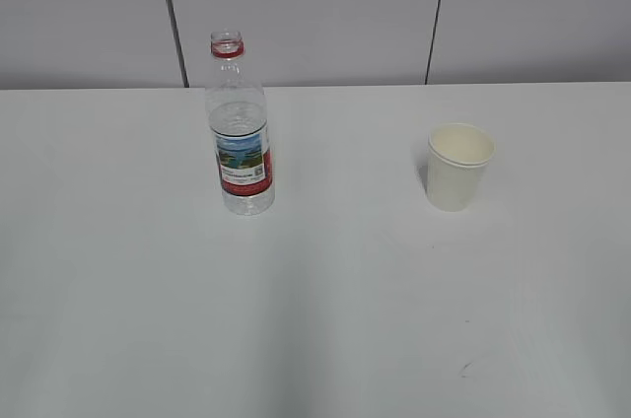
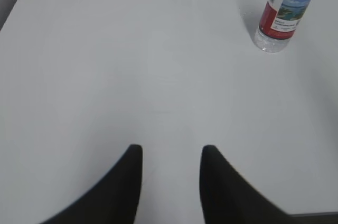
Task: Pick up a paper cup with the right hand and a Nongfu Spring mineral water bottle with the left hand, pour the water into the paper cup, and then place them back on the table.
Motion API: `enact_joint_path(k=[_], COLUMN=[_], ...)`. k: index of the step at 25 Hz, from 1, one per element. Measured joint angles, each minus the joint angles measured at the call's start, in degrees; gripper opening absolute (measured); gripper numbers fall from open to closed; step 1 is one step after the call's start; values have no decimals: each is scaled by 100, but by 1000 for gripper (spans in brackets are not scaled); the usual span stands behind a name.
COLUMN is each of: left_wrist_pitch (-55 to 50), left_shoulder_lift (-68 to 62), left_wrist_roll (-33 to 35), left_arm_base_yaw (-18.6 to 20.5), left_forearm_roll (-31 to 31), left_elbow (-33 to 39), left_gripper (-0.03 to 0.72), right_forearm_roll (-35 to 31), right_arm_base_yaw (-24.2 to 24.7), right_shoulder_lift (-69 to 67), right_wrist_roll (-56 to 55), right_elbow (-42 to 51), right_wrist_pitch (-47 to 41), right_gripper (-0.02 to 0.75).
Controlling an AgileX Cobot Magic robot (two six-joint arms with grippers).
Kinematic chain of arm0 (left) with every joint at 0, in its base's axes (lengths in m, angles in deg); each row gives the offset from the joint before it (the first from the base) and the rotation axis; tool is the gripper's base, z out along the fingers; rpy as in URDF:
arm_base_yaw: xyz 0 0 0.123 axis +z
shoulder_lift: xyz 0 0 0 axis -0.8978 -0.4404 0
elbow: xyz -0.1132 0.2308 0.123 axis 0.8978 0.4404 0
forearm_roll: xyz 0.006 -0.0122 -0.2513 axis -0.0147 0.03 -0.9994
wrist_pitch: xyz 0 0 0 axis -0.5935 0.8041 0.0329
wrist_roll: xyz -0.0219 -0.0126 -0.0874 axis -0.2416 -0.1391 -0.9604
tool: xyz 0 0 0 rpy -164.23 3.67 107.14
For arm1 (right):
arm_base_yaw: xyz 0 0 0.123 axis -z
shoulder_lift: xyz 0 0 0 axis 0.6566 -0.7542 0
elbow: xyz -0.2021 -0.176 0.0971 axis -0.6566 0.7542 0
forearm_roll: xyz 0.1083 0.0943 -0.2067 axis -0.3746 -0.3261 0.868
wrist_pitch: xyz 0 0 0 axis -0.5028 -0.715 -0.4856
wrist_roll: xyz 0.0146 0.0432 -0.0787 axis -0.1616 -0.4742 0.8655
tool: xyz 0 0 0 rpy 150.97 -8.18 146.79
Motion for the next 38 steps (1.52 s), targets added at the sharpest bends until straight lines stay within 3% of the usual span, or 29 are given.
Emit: enact_joint_path(k=[11, 16, 32, 38], left_wrist_pitch=[0, 0, 2, 48], left_shoulder_lift=[0, 0, 0, -92], left_wrist_roll=[0, 0, 0, 133], left_arm_base_yaw=[0, 0, 0, 0], left_forearm_roll=[0, 0, 0, 0], left_elbow=[0, 0, 0, -23], left_gripper=[239, 239, 239, 239], right_forearm_roll=[0, 0, -10, -10], right_arm_base_yaw=[0, 0, 0, 0], right_shoulder_lift=[0, -362, -3682, -4883], right_wrist_roll=[0, 0, 0, 0], right_elbow=[-27, -250, -303, -303], right_wrist_pitch=[28, 507, 5075, 6037], right_gripper=[590, 590, 590, 590])
